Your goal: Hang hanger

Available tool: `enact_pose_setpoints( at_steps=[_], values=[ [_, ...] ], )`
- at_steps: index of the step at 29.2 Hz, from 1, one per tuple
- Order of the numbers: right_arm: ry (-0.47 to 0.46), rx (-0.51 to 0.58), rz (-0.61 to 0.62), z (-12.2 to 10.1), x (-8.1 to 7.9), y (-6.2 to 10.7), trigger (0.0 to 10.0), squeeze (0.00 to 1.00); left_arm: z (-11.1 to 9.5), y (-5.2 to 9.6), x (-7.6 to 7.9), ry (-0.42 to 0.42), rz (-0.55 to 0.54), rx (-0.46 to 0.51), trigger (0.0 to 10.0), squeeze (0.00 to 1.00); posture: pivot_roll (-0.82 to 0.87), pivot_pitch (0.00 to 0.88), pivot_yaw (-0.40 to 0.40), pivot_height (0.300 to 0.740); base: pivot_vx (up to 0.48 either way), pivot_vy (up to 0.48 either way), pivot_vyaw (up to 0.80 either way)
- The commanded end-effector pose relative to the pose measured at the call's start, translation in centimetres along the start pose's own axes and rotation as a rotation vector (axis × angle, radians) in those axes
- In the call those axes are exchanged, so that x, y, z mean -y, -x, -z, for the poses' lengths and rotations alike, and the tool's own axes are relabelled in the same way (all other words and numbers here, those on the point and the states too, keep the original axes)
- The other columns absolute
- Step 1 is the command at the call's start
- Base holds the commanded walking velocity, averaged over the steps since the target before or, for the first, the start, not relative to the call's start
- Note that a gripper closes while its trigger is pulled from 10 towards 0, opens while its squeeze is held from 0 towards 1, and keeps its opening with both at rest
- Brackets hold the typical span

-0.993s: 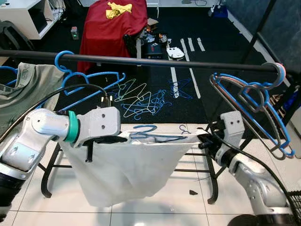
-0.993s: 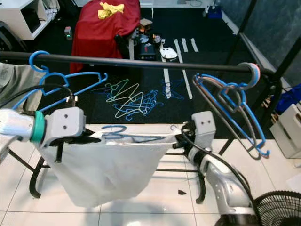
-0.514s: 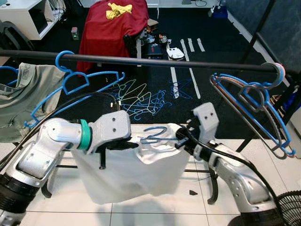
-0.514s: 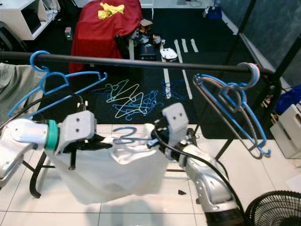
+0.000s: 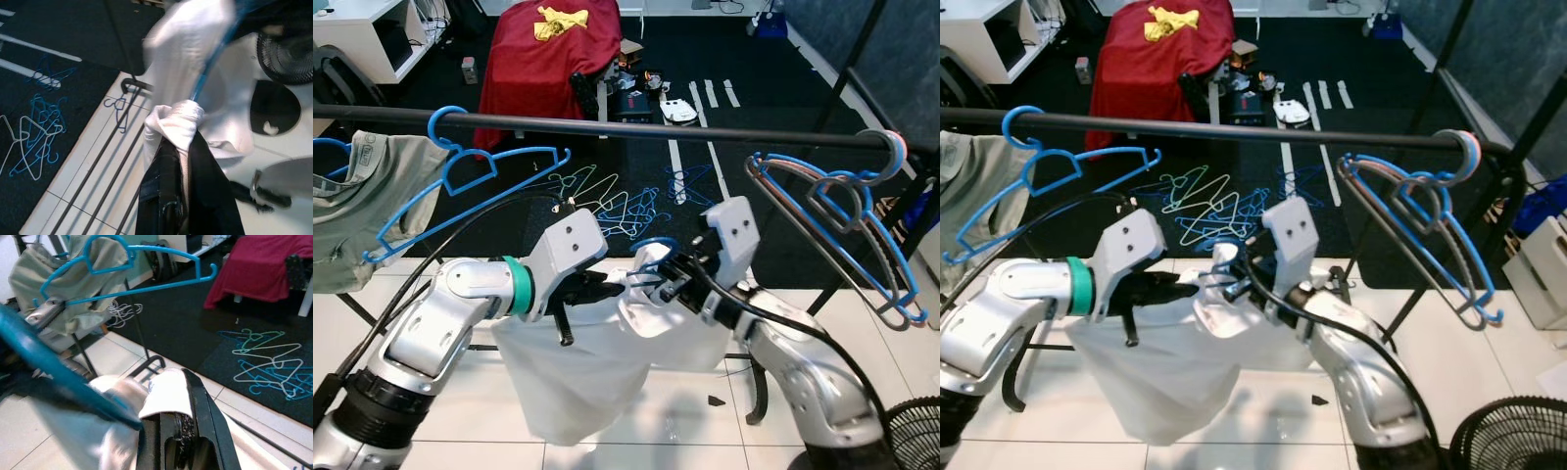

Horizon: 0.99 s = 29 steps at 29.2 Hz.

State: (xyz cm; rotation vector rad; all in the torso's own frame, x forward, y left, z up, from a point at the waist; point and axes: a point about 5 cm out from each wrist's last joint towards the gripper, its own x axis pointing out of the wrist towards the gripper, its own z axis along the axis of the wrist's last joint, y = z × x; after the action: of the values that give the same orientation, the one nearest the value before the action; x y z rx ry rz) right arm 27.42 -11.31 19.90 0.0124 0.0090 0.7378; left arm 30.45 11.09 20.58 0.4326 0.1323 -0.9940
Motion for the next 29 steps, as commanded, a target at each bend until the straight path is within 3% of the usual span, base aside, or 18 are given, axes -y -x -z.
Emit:
enact_pose_setpoints(
  at_steps=[1, 5, 6, 7, 8, 9, 10, 11, 12, 14, 16, 17, 19, 23, 28, 29],
  values=[
    [-0.047, -0.022, -0.170, 0.5, -2.6, -0.2, 0.0, 0.00, -1.0, 0.4, -0.8, 0.001, -0.089, 0.047, 10.0, 0.00, -0.02, 0.069, 0.131, 0.740, 0.000, 0.000, 0.00],
    [-0.008, -0.100, -0.244, 1.6, -3.1, 1.3, 0.0, 0.00, -1.4, 0.2, -0.6, 0.053, -0.087, 0.096, 10.0, 0.00, -0.04, 0.072, 0.133, 0.740, 0.000, 0.000, 0.00],
    [0.037, -0.138, -0.243, 2.2, -2.9, 1.8, 1.1, 0.00, -1.8, 0.2, -0.6, 0.087, -0.083, 0.126, 10.0, 0.00, -0.04, 0.073, 0.133, 0.740, 0.000, 0.000, 0.00],
    [0.068, -0.163, -0.242, 2.5, -2.8, 2.1, 1.1, 0.00, -2.1, 0.2, -0.6, 0.111, -0.081, 0.145, 10.0, 0.00, -0.04, 0.073, 0.133, 0.740, 0.000, 0.000, 0.00],
    [0.112, -0.172, -0.172, 2.6, -1.7, 2.0, 10.0, 0.00, -2.3, 0.2, -0.4, 0.123, -0.067, 0.165, 10.0, 0.00, -0.04, 0.072, 0.129, 0.740, 0.000, 0.000, 0.00],
    [0.139, -0.173, -0.120, 2.6, -0.9, 1.8, 10.0, 0.32, -2.5, 0.3, -0.3, 0.128, -0.057, 0.175, 10.0, 0.00, -0.04, 0.072, 0.129, 0.740, 0.000, 0.000, 0.00],
    [0.139, -0.173, -0.120, 2.6, -0.9, 1.8, 10.0, 0.32, -2.5, 0.3, -0.3, 0.128, -0.057, 0.175, 10.0, 0.00, -0.04, 0.072, 0.129, 0.740, 0.000, 0.000, 0.00],
    [0.171, -0.155, -0.063, 2.3, 0.0, 1.6, 10.0, 0.94, -2.5, 0.4, -0.2, 0.124, -0.048, 0.179, 10.0, 0.00, -0.04, 0.071, 0.130, 0.740, 0.000, 0.000, 0.00],
    [0.211, -0.082, -0.071, 0.9, 0.5, 1.6, 10.0, 1.00, -2.3, 0.4, -0.1, 0.124, -0.052, 0.175, 10.0, 0.00, -0.04, 0.069, 0.131, 0.740, 0.000, 0.000, 0.00],
    [0.216, -0.067, -0.079, 0.4, 0.4, 1.7, 10.0, 1.00, -2.2, 0.4, -0.1, 0.126, -0.057, 0.173, 10.0, 0.00, -0.04, 0.069, 0.131, 0.740, 0.000, 0.000, 0.00],
    [0.218, 0.005, -0.162, -1.2, -0.7, 2.3, 10.0, 1.00, -2.2, 0.3, -0.4, 0.153, -0.092, 0.179, 10.0, 0.00, -0.04, 0.067, 0.131, 0.740, 0.000, 0.000, 0.00],
    [0.234, 0.021, -0.142, -1.6, -0.5, 2.4, 10.0, 0.00, -2.3, 0.3, -0.3, 0.155, -0.094, 0.180, 10.0, 0.00, -0.05, 0.066, 0.128, 0.740, 0.000, 0.000, 0.00],
    [0.272, 0.043, -0.104, -2.2, -0.1, 2.6, 10.0, 0.00, -2.3, 0.2, -0.2, 0.161, -0.088, 0.181, 10.0, 0.00, -0.05, 0.066, 0.128, 0.740, 0.000, 0.000, 0.00],
    [0.461, 0.124, 0.114, -4.3, 2.1, 3.2, 10.0, 0.00, -2.0, 0.1, 0.1, 0.149, -0.082, 0.166, 10.0, 0.00, -0.05, 0.063, 0.130, 0.740, 0.000, 0.000, 0.00],
    [0.408, 0.209, 0.162, -5.6, 2.6, 3.5, 10.0, 0.00, -2.0, 0.1, 0.0, 0.149, -0.084, 0.165, 10.0, 0.00, -0.06, 0.056, 0.132, 0.740, 0.000, 0.000, 0.00],
    [0.384, 0.232, 0.159, -5.8, 2.6, 3.5, 10.0, 1.00, -2.1, 0.1, 0.0, 0.148, -0.083, 0.166, 10.0, 0.00, -0.06, 0.056, 0.132, 0.740, 0.000, 0.000, 0.00]
  ],
)
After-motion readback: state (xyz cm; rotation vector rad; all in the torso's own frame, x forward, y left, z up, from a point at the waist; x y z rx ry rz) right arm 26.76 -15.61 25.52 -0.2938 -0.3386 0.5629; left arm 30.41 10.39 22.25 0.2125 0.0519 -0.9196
